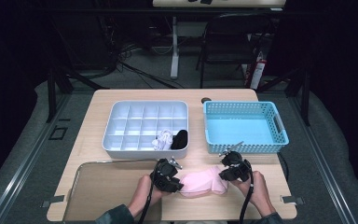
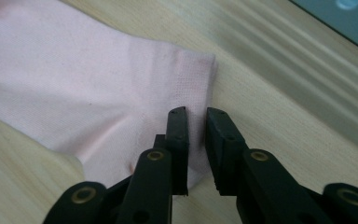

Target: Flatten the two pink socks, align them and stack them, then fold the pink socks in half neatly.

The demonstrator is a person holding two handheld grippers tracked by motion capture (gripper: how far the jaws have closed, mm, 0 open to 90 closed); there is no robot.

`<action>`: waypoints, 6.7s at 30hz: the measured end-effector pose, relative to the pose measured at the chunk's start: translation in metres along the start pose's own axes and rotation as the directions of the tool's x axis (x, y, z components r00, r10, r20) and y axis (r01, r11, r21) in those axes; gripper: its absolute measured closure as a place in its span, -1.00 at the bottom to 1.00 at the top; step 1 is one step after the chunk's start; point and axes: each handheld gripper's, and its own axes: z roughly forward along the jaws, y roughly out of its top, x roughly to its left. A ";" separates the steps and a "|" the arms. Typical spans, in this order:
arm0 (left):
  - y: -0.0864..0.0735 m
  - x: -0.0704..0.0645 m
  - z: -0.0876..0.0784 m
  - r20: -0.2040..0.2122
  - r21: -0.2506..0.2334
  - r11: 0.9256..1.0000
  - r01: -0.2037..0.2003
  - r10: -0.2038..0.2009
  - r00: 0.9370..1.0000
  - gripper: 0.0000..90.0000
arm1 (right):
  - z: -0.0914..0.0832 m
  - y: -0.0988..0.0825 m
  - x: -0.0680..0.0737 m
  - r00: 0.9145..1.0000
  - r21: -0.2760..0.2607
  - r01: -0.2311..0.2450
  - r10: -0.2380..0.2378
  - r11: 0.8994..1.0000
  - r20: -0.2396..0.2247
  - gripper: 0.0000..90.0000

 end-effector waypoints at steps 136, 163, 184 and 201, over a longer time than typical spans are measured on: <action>0.004 0.004 0.012 0.008 -0.126 0.992 -0.012 0.013 1.000 0.87 | -0.001 0.035 0.073 0.979 -0.111 0.075 -0.095 0.991 -0.183 0.77; 0.011 0.004 -0.023 -0.027 -0.171 0.985 0.029 -0.034 0.999 0.08 | -0.008 0.001 0.037 0.978 -0.153 -0.087 0.055 0.984 -0.204 0.32; 0.003 0.002 0.004 0.009 -0.089 0.995 0.049 -0.048 0.999 0.65 | 0.017 0.000 0.035 0.964 -0.035 -0.129 0.117 0.991 -0.239 0.61; 0.001 0.001 0.006 0.049 -0.114 0.990 0.088 -0.083 0.995 0.77 | -0.002 0.001 0.040 0.970 -0.106 -0.130 0.105 0.986 -0.218 0.95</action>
